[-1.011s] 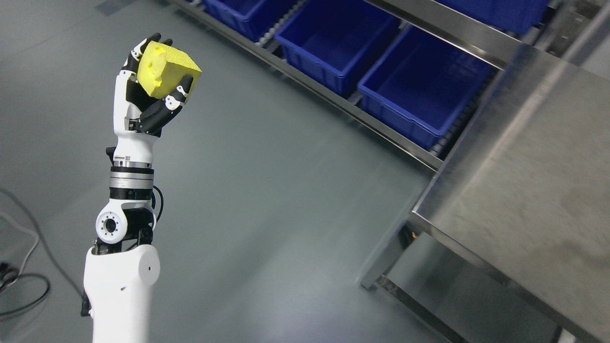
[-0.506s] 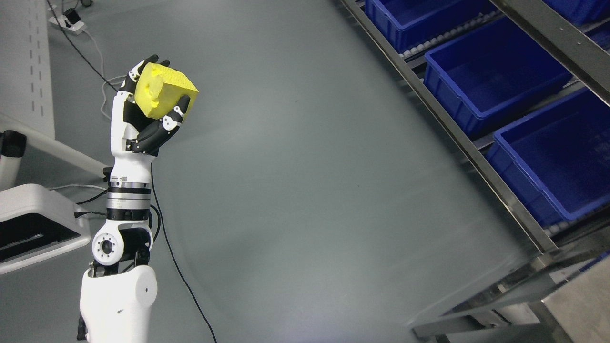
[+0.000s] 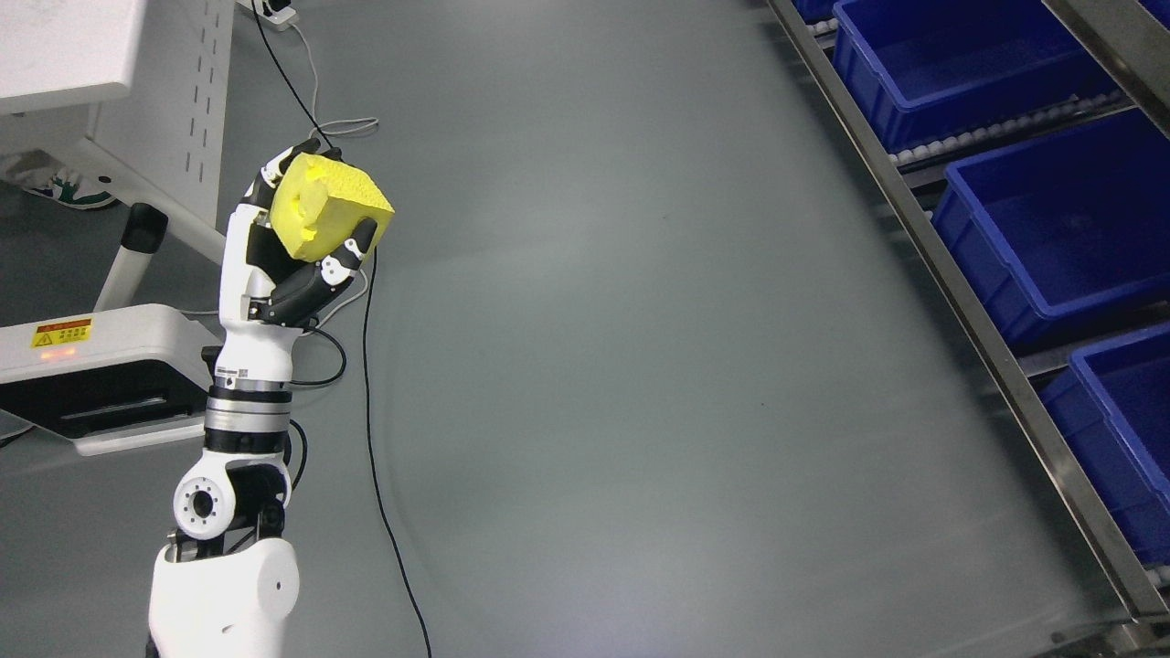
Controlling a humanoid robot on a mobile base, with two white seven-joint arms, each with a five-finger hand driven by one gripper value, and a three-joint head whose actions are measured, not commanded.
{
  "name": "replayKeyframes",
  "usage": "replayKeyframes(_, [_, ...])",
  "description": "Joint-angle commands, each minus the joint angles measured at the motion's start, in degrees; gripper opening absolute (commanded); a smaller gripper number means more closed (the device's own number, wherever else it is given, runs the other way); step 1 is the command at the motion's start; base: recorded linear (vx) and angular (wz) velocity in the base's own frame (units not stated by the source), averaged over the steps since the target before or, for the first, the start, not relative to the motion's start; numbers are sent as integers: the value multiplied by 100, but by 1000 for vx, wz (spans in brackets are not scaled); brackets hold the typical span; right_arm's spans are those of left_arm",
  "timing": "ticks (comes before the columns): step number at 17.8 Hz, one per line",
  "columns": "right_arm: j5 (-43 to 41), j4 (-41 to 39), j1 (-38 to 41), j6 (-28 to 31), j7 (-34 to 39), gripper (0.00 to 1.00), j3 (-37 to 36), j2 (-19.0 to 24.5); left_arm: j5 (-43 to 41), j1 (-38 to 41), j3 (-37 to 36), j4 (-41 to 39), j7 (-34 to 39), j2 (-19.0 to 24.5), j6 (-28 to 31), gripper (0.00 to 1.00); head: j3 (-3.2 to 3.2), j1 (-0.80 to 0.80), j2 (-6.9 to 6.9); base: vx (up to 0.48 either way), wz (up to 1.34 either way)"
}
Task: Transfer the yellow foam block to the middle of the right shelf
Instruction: 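Hold the cube raised in the left hand while turning toward the bins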
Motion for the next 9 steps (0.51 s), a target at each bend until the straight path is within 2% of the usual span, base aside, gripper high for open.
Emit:
replayKeyframes(1, [18, -100, 9, 4, 3, 100, 1, -100, -2, 76, 158, -174, 7, 92, 51, 42, 0, 0, 0, 170, 154])
replayKeyframes(9, [18, -100, 9, 4, 3, 100, 1, -100, -2, 128, 369, -209, 7, 92, 60, 42, 0, 0, 0, 247, -18])
